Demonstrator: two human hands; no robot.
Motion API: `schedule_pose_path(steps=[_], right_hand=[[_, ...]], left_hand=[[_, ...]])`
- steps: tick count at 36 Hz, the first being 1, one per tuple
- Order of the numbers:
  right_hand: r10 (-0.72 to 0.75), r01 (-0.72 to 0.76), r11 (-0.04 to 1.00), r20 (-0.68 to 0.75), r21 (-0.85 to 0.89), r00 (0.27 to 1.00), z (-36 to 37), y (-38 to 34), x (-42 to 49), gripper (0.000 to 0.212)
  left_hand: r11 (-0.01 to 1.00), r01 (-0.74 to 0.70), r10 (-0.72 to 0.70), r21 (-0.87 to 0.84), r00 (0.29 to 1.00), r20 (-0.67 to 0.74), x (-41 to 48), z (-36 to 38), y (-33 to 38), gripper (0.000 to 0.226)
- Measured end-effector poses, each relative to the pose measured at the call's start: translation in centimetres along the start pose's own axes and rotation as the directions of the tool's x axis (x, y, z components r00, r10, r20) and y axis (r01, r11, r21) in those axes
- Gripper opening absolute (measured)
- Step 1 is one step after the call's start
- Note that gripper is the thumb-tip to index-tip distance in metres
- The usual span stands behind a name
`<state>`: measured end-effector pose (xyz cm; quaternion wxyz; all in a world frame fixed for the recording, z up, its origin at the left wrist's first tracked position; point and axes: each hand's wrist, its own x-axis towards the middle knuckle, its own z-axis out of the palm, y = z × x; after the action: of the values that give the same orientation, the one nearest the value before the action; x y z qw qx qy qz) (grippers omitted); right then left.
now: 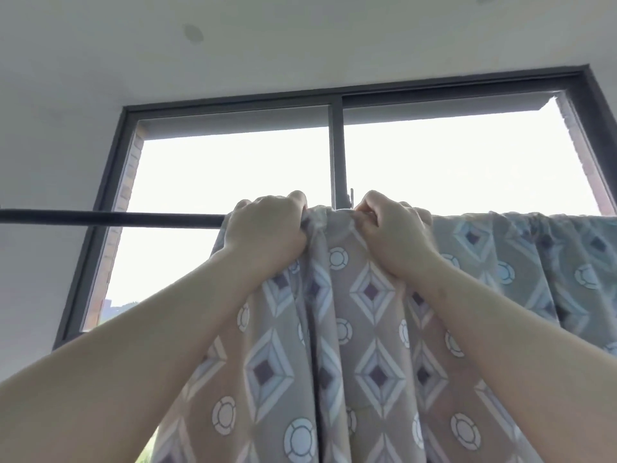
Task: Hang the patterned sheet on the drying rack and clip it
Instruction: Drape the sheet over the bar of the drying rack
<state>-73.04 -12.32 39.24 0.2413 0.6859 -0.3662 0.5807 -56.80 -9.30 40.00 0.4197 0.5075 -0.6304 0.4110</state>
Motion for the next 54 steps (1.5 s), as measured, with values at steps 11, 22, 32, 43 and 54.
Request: schedule_pose_path(steps=[11,22,32,43,54], right_hand=[[0.181,-0.182,0.983,-0.031,-0.028,0.983,-0.4,1.5,0.6,0.014],[0.051,-0.042,0.997,0.12,-0.072,0.991,1.8,-3.1,0.5,0.02],[0.005,-0.006,0.999,-0.021,-0.053,1.0,3.2,-3.3,0.7,0.02],[0.101,-0.103,0.992,-0.035,-0.078,0.994,2.2,-2.7,0.5,0.019],[0.246,-0.244,0.968,0.033,-0.054,0.969,1.6,-3.7,1.2,0.018]], left_hand=[[0.992,0.118,-0.122,-0.039,0.985,-0.121,-0.9,-0.5,-4.0,0.019],[0.9,0.338,-0.293,-0.276,0.936,0.194,-0.1,-1.7,-4.6,0.037],[0.984,0.158,-0.149,-0.082,0.983,0.11,0.6,-1.8,-6.0,0.018],[0.915,0.097,-0.082,0.391,0.995,-0.055,0.0,-2.1,-5.3,0.027],[0.931,0.342,-0.318,0.131,0.932,-0.176,-0.8,-1.6,-7.4,0.023]])
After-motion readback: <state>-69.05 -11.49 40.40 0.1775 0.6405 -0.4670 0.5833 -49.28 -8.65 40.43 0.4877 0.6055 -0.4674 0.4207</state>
